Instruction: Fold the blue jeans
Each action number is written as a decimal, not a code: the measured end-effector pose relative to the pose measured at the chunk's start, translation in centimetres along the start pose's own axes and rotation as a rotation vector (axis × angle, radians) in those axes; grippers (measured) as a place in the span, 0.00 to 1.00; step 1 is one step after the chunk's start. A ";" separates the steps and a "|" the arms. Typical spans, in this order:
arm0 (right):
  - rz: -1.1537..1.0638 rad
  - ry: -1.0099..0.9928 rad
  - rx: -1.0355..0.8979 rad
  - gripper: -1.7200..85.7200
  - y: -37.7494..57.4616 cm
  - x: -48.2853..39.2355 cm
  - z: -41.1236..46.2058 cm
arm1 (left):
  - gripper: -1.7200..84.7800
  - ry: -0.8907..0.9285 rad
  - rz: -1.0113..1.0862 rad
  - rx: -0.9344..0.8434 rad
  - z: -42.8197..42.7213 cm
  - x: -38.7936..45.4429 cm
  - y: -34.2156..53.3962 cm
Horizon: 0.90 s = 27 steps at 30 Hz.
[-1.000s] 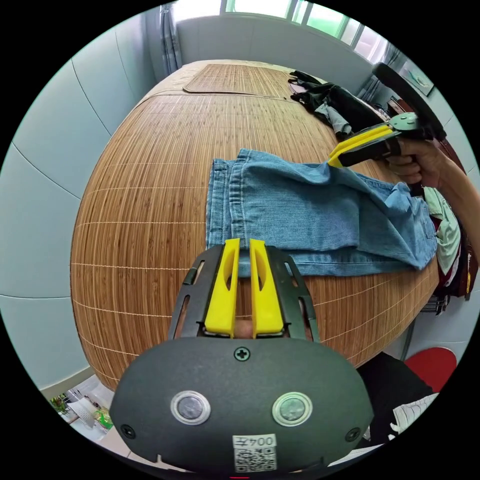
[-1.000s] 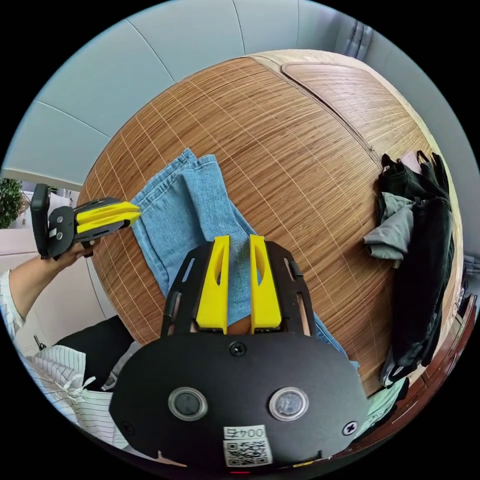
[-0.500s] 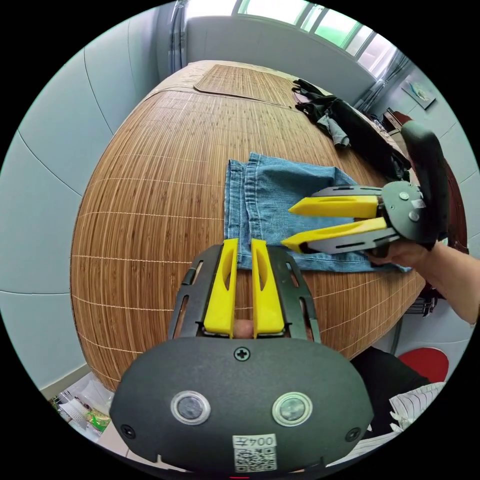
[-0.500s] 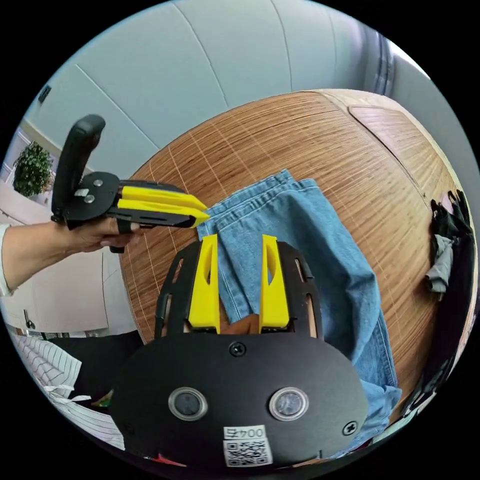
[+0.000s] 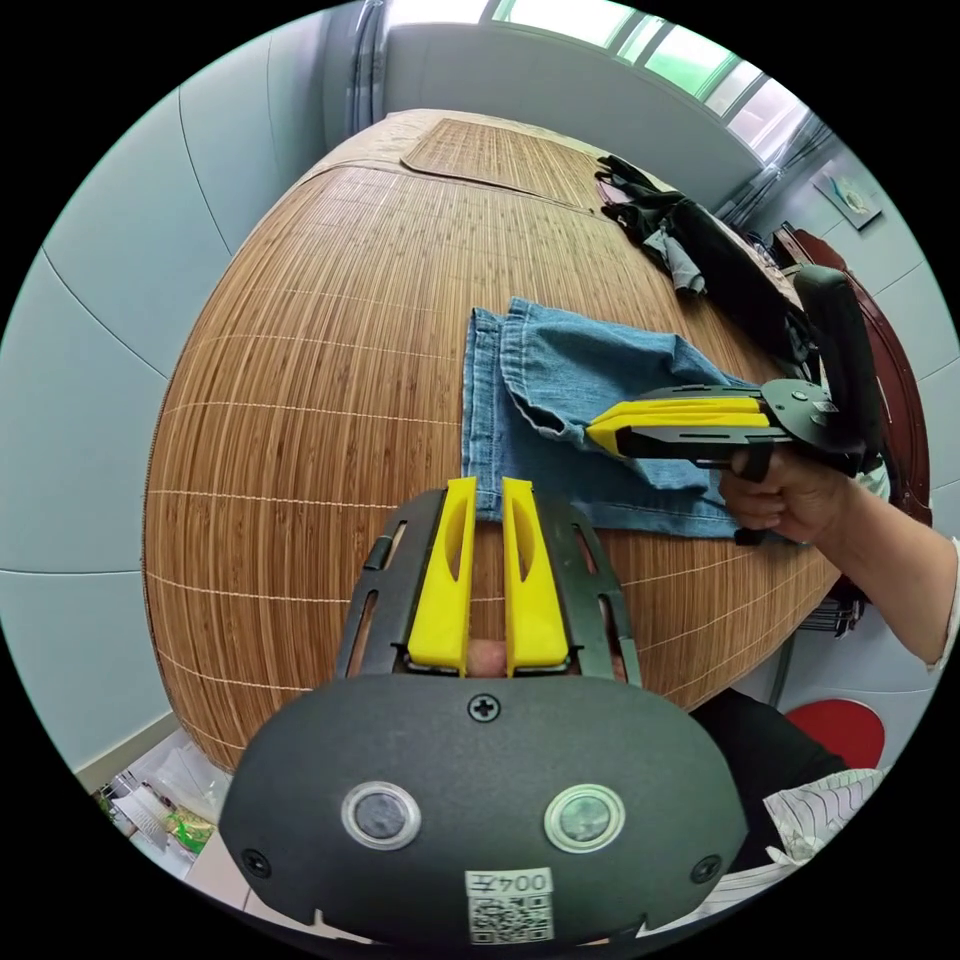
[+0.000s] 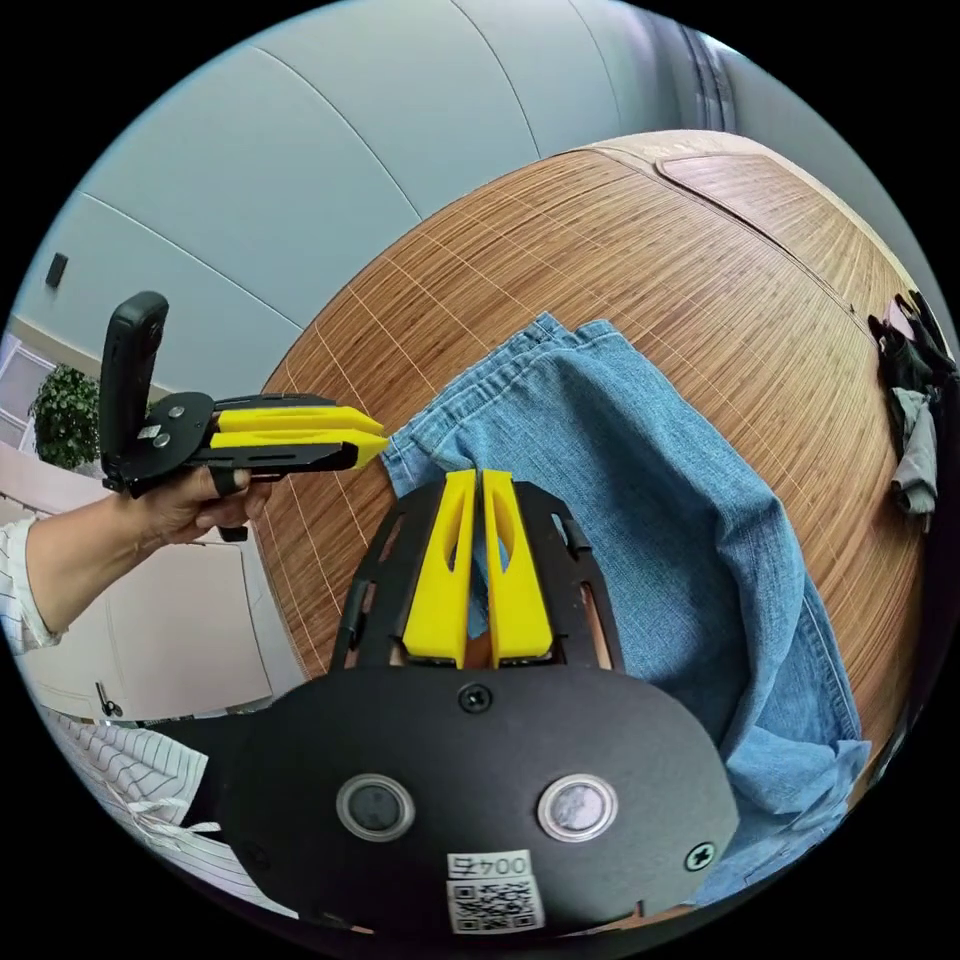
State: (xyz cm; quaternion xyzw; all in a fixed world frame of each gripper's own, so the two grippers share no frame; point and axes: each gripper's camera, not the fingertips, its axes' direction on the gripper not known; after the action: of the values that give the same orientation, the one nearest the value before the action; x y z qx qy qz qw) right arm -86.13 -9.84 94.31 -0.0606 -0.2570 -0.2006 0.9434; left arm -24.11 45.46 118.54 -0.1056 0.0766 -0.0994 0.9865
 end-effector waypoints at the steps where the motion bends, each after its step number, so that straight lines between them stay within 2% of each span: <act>1: -0.011 -0.001 0.009 0.05 0.3 -0.7 -0.1 | 0.03 -0.001 -0.005 -0.001 0.1 -0.3 0.1; 10: -0.246 0.211 -0.051 0.12 1.6 -6.7 3.2 | 0.03 -0.003 -0.022 -0.009 1.3 -1.4 0.5; 17: -0.373 0.302 -0.056 0.11 1.8 -9.1 4.7 | 0.03 -0.001 -0.020 -0.018 2.2 -2.0 0.6; 20: -0.334 0.290 -0.072 0.08 1.2 -8.3 5.2 | 0.03 0.003 -0.023 -0.018 2.2 -2.4 0.5; 24: -0.134 0.131 -0.052 0.06 0.4 -5.3 3.8 | 0.03 0.004 -0.011 -0.022 2.3 -2.6 0.3; 27: -0.082 0.078 0.008 0.04 0.0 -5.1 2.0 | 0.03 -0.002 -0.007 -0.016 1.9 -3.1 0.0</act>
State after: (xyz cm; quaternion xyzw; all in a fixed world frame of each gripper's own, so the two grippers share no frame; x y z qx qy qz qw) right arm -91.07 -7.69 93.39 -0.0381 -0.2234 -0.2404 0.9438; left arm -26.74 46.49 120.81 -0.1140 0.0761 -0.1021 0.9853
